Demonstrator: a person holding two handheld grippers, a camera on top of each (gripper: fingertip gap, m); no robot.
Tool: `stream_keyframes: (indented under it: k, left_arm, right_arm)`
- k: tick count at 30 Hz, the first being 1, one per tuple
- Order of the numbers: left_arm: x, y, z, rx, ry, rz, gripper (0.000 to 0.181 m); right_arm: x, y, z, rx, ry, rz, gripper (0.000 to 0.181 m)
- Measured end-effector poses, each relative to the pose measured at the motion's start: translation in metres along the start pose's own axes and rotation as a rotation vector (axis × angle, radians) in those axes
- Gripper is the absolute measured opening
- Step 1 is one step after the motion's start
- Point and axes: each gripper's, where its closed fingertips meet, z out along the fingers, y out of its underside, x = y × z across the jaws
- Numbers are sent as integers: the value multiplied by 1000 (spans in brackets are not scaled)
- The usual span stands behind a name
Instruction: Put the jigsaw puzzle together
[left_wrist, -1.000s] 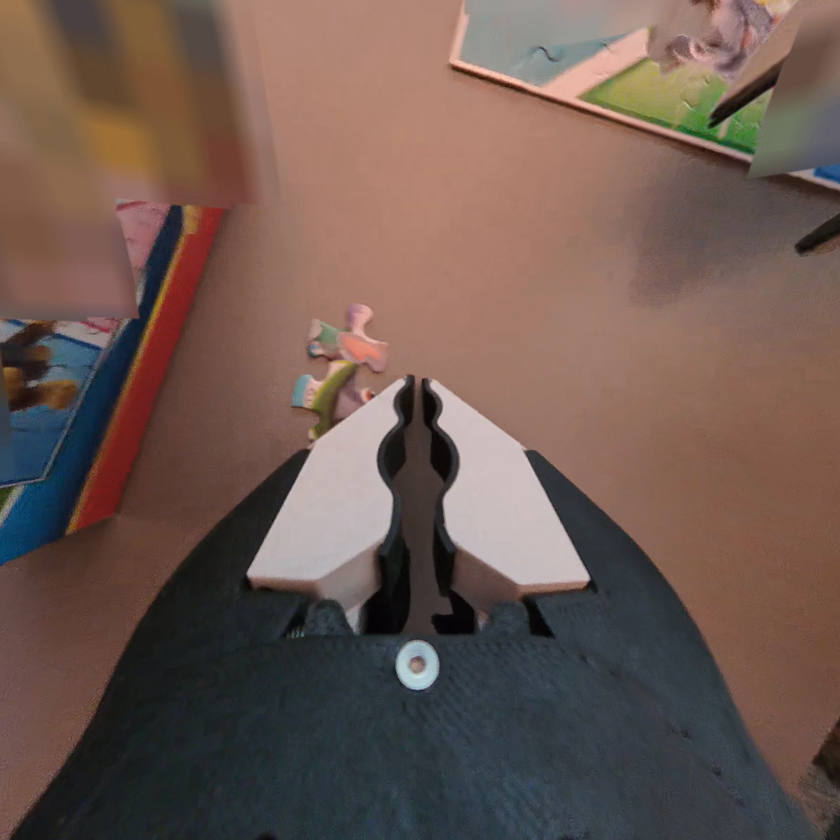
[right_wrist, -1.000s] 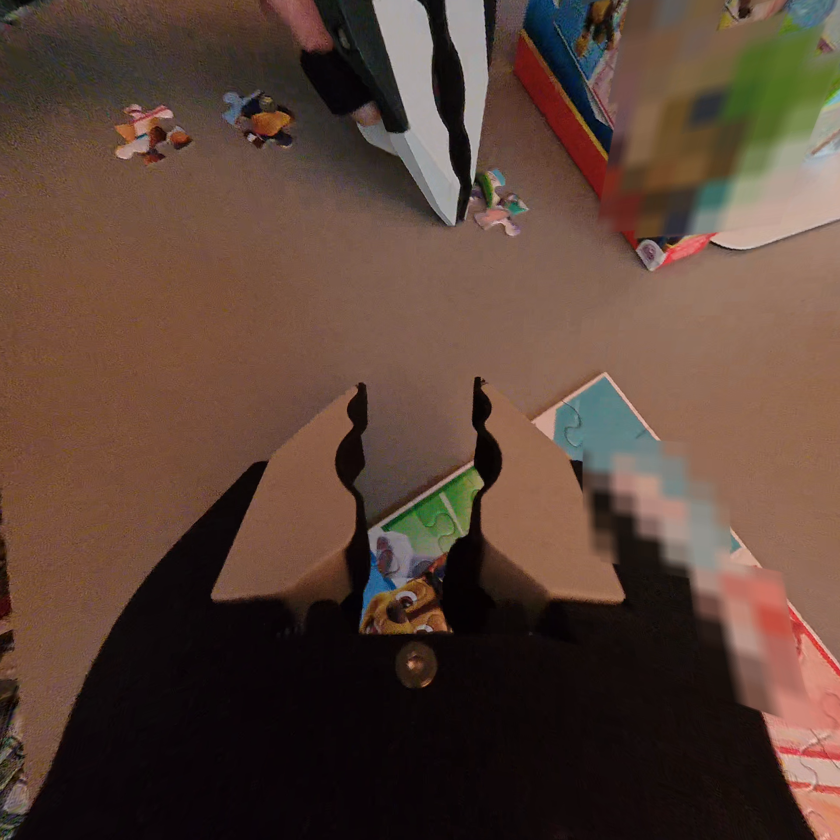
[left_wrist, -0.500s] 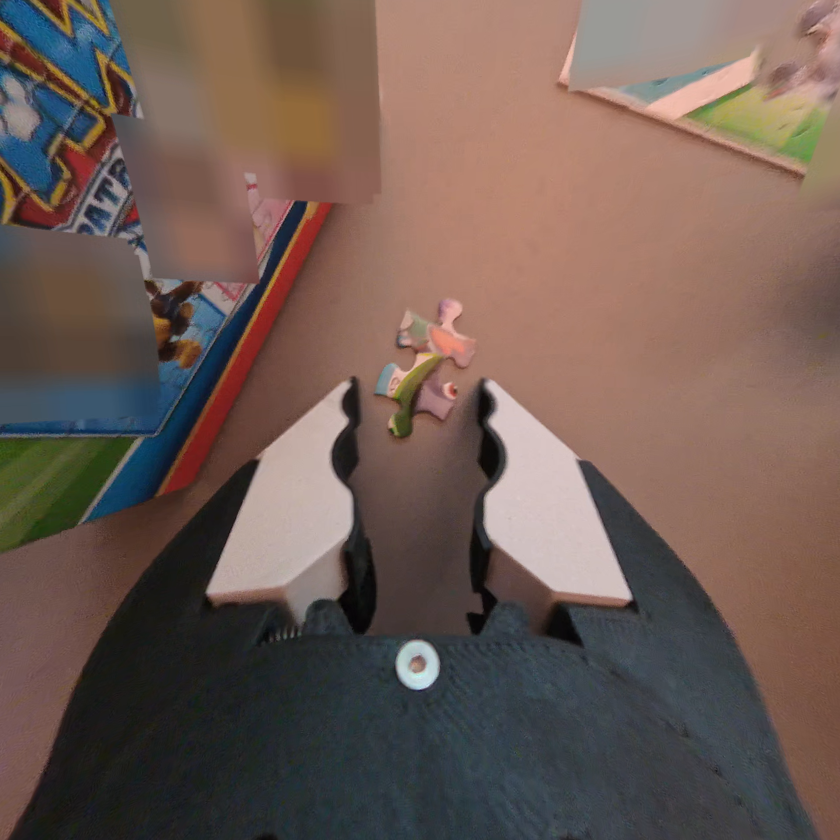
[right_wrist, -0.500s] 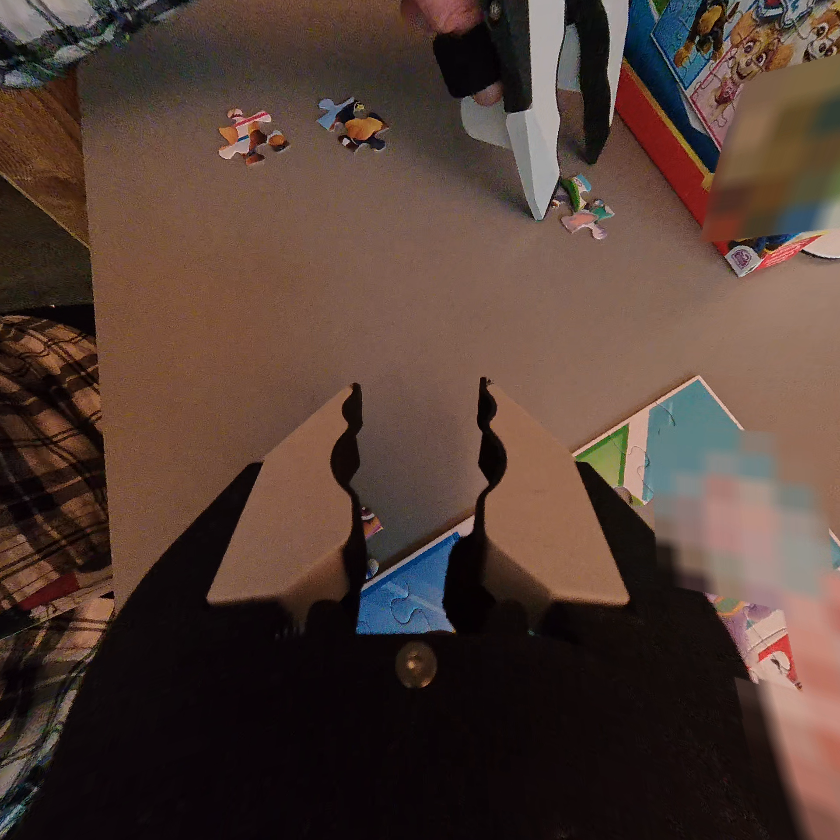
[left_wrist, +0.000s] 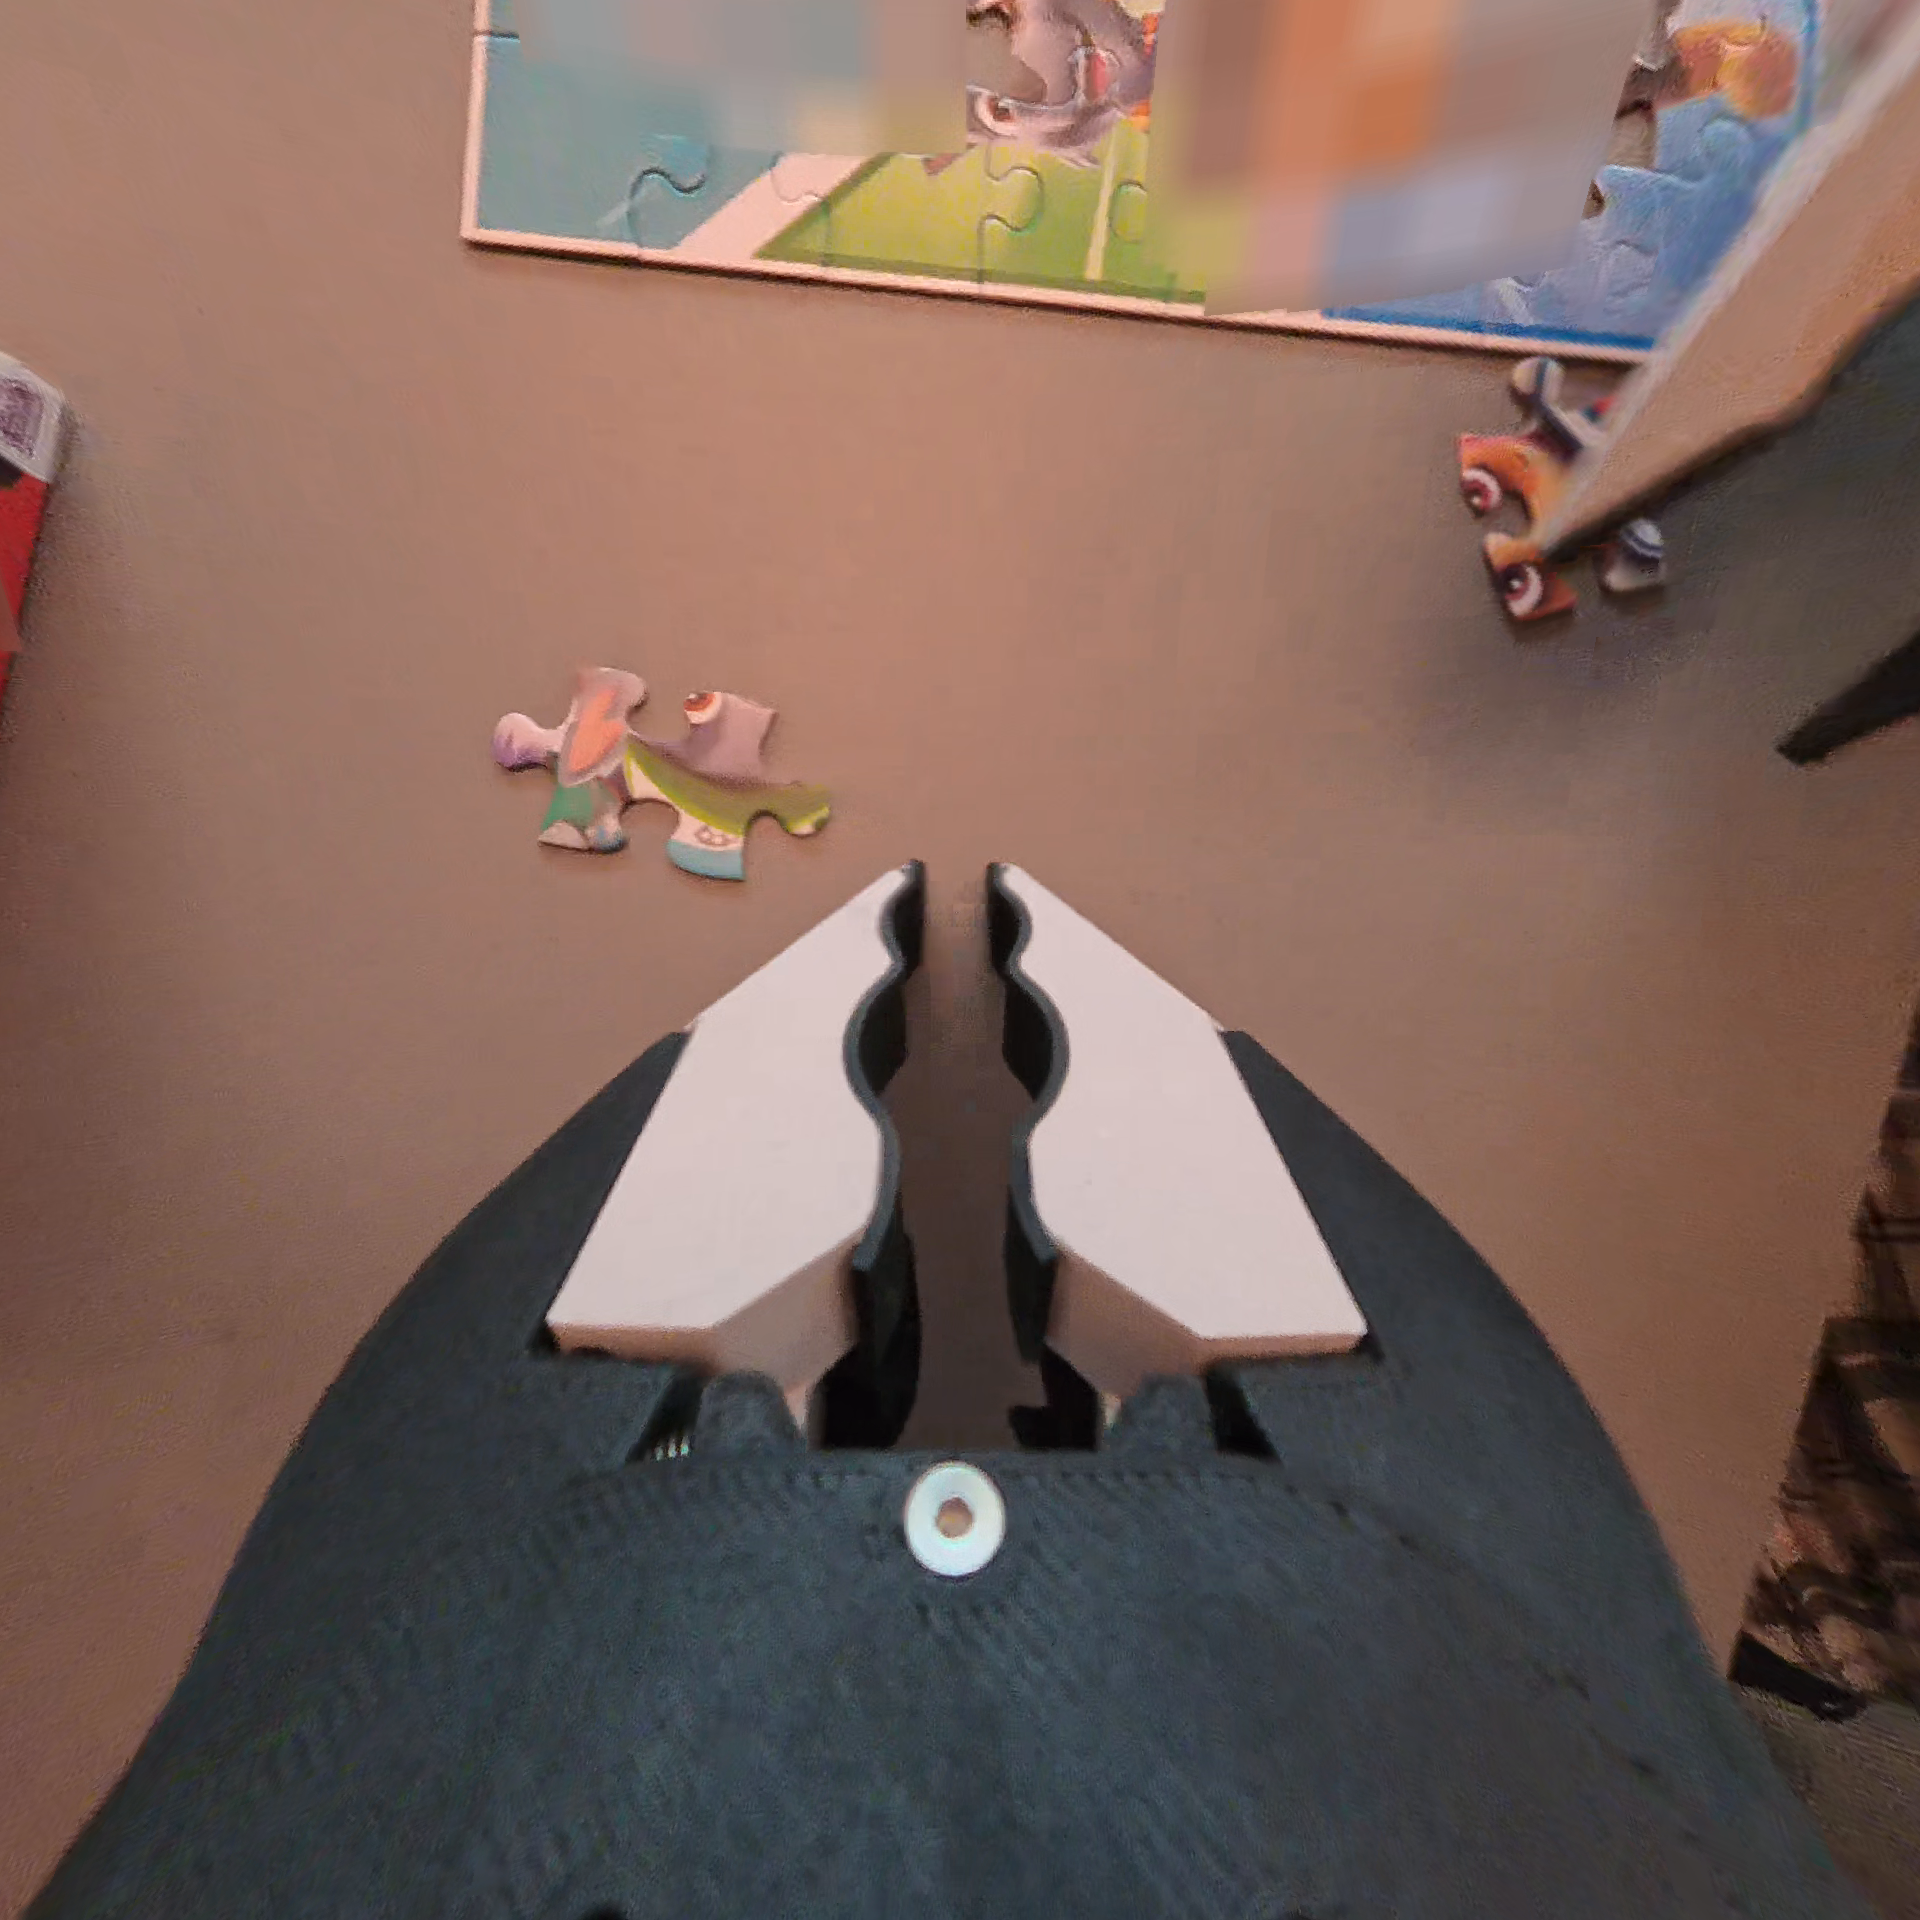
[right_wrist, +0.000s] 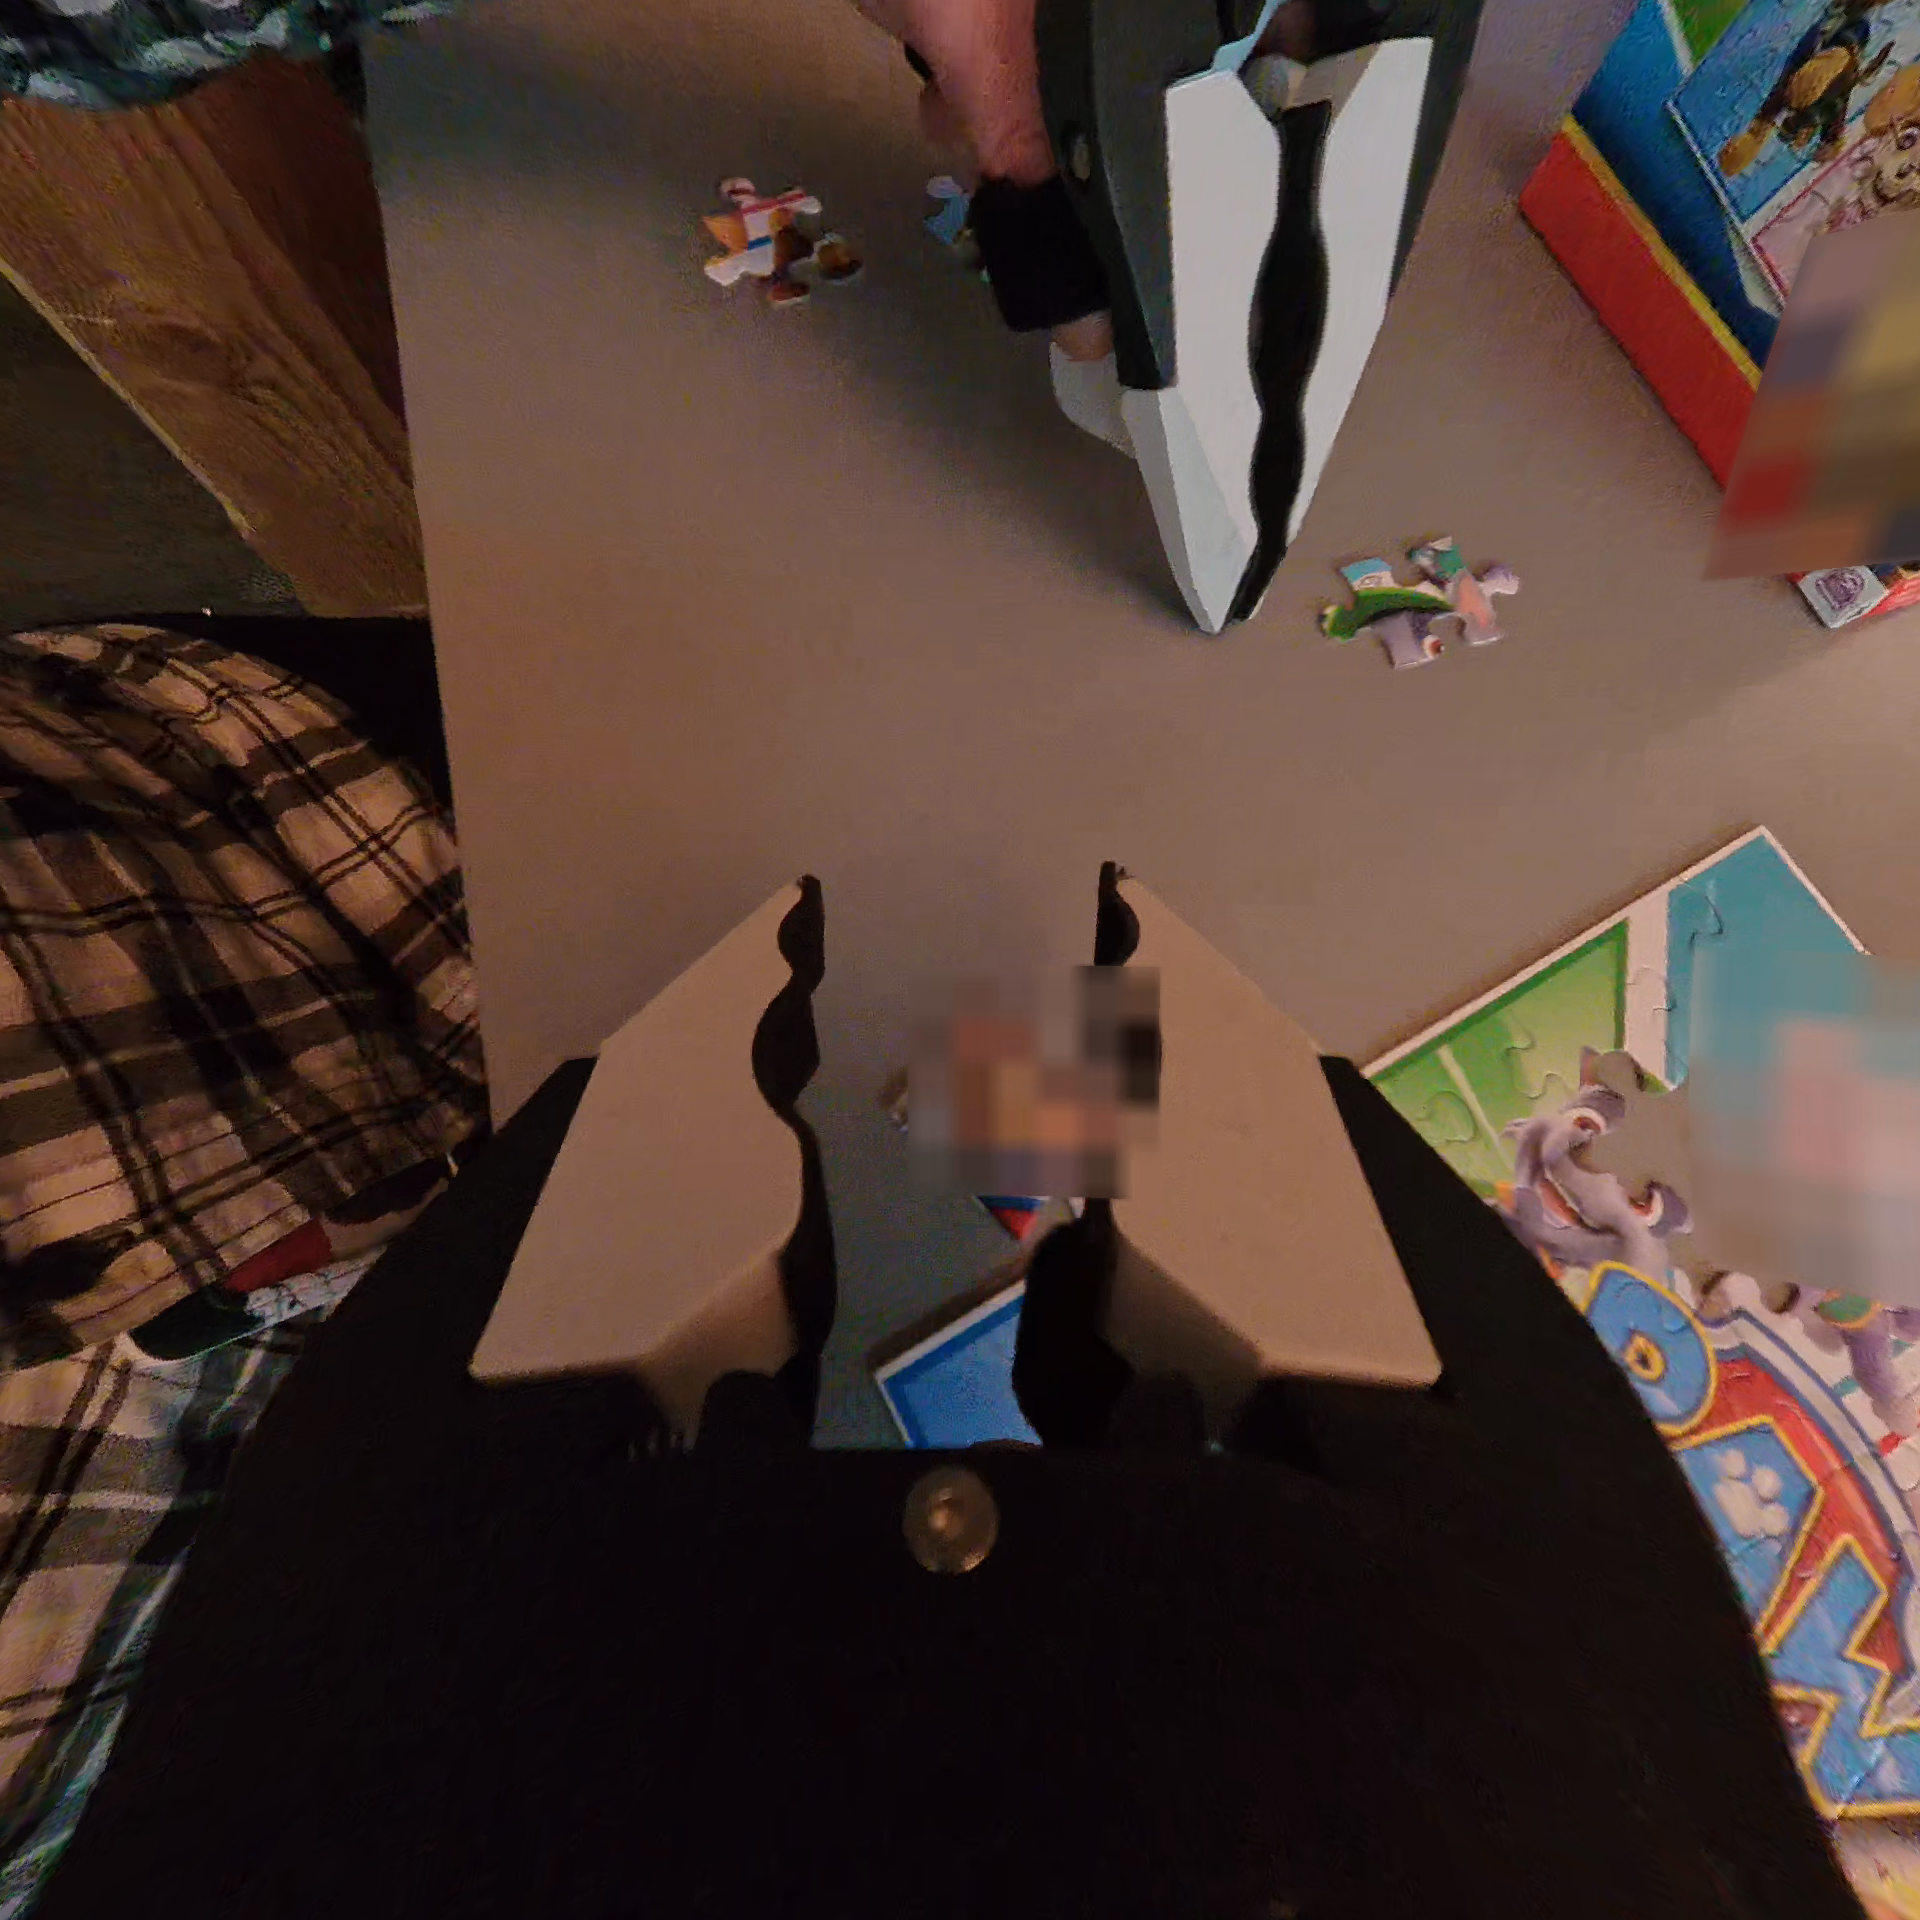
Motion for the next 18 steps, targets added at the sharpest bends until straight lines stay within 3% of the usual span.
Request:
stream_keyframes:
  k: [3, 7, 8, 12, 18]
  left_arm:
    - [-29, -21, -6, 93, -156, -7, 27]
    - [-41, -19, 12, 21, -123, -63, 38]
    - [-38, -24, 13, 43, -103, -52, 25]
    - [-25, -18, 11, 14, -83, -15, 19]
    - [23, -4, 4, 25, 13, 10, 6]
  right_arm:
    - [-24, 1, 0, 20, 2, -13, 50]
    - [-47, 0, -1, 61, -10, 7, 49]
    - [-50, 0, -1, 71, -15, 15, 49]
    - [-55, 4, -4, 98, -25, 48, 49]
    - [-56, 7, -6, 87, -7, 23, 50]
